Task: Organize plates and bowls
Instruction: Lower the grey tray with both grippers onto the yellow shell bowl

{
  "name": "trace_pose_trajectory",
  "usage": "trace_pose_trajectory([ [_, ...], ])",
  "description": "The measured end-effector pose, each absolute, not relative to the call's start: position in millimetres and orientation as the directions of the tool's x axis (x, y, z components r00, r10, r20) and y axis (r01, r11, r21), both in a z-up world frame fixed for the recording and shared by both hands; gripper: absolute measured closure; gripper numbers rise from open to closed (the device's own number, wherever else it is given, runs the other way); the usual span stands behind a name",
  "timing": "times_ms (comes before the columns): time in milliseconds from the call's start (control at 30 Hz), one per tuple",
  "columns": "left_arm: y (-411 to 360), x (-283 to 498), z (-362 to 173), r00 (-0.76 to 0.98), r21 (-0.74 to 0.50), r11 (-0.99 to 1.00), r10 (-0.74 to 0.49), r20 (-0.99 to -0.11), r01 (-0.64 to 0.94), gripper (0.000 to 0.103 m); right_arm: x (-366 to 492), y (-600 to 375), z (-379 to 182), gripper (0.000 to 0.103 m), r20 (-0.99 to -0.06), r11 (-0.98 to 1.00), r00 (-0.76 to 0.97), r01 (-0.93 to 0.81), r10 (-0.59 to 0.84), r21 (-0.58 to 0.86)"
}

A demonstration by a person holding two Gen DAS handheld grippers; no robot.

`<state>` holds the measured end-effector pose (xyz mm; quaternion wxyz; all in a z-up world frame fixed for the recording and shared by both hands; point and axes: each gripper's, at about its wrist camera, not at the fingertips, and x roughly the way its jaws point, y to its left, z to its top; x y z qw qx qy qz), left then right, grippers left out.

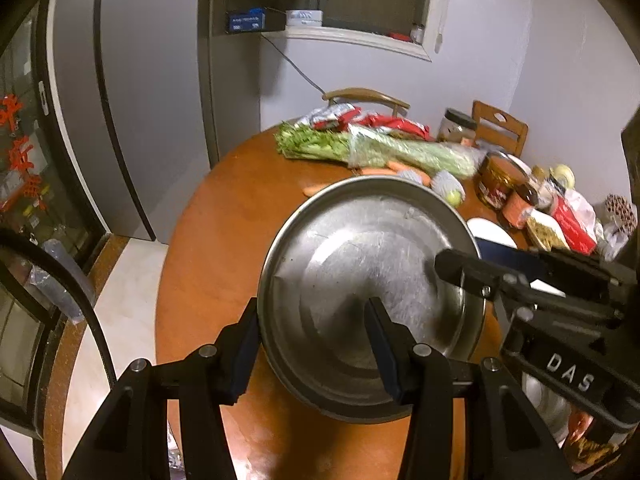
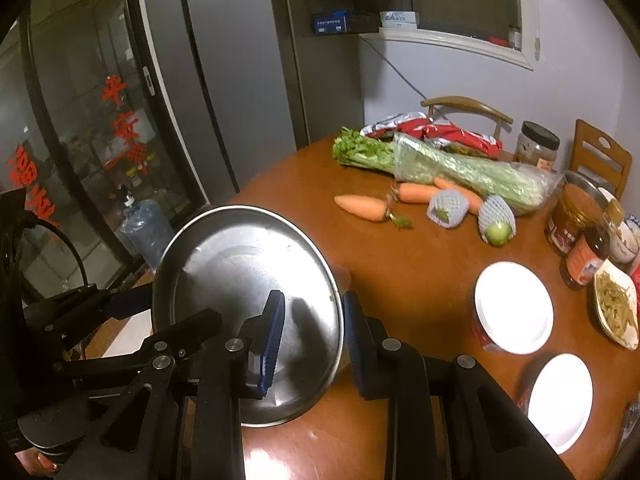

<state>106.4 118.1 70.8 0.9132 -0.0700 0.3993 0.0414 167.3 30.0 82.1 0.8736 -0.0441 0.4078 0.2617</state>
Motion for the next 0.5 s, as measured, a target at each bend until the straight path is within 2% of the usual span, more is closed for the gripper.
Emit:
trace_pose_trajectory([
  [200, 129.0, 117.9, 74.8, 0.695, -0.102, 0.984, 0.03, -0.718, -0.147, 0.053, 180.7, 40.8, 81.3, 0.072, -0.733, 0.861, 0.53, -0.486, 0.425, 0.148],
  [500, 132.5, 140.5, 43.1, 0.644, -0.129, 0.98, -0.003, -0.765, -0.149, 0.053, 198.8, 45.6, 55.8, 0.073, -0.777, 0.874, 0.492, -0.464, 0.392, 0.147],
])
